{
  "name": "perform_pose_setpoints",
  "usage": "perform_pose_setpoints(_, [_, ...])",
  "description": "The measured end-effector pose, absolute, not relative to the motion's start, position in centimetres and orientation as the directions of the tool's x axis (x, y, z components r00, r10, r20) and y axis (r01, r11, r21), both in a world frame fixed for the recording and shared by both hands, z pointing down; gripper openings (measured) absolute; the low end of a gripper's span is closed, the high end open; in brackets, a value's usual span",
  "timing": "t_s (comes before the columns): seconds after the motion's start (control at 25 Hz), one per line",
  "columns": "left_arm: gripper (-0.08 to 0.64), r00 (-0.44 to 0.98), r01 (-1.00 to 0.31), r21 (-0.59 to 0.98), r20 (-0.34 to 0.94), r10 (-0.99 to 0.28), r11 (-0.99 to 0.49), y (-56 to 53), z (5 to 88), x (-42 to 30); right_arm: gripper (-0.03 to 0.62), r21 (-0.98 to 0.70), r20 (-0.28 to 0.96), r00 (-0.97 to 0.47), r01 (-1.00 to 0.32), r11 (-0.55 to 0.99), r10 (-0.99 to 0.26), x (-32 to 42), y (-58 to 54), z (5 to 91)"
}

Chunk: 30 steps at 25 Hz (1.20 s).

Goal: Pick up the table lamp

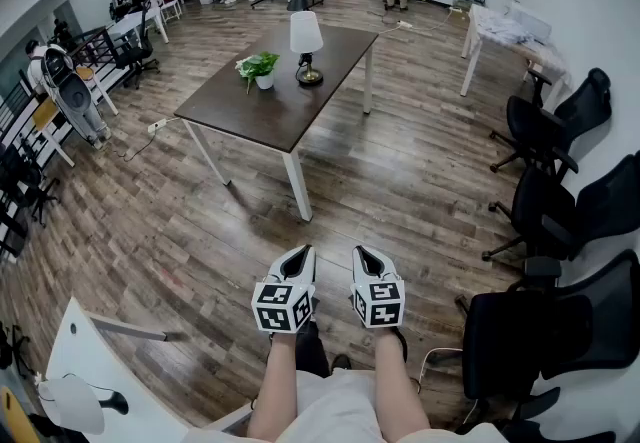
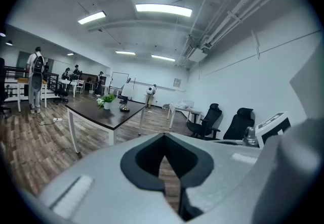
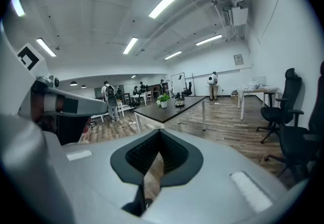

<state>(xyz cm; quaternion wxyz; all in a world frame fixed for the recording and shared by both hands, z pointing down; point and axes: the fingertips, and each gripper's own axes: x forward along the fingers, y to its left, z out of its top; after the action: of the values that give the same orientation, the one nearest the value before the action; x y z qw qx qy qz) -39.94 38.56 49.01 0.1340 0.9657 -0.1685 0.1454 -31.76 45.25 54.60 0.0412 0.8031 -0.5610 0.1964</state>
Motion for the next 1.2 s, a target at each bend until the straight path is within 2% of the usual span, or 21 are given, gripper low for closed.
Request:
perform_pose_setpoints(0.44, [0.002, 0.912, -0.32, 0.158, 0.317, -0.259, -0.934, 32.1, 49.1, -32.5, 0.023, -0.15, 0.346, 0.321, -0.909, -0.39, -0.882, -25.4, 38.2, 54.3])
perform_pose_setpoints(0.6, [0.002, 0.92, -0.274, 0.165, 0.333, -0.208, -0.948, 28.7, 49.6, -29.7, 0.025, -0.194, 0.351, 0.292, -0.907, -0.374, -0.89, -23.5, 34.3, 54.8])
perform_pose_setpoints(0.76, [0.002, 0.926, -0.213, 0.15, 0.345, -0.151, -0.965, 24.1, 49.6, -26.6, 0.026, -0.255, 0.307, 0.26, -0.904, -0.342, -0.916, -21.3, 29.3, 54.2])
perform_pose_setpoints(0.92, [0.002, 0.942, -0.172, 0.161, 0.316, -0.115, -0.972, 19.9, 48.9, -23.9, 0.028, -0.175, 0.267, 0.336, -0.905, -0.388, -0.903, -18.3, 25.5, 52.8])
perform_pose_setpoints(1.2, [0.0, 0.942, -0.114, 0.154, 0.331, -0.057, -0.981, 15.1, 50.1, -20.0, 0.028, -0.173, 0.257, 0.447, -0.851, -0.496, -0.857, -14.0, 21.9, 53.5])
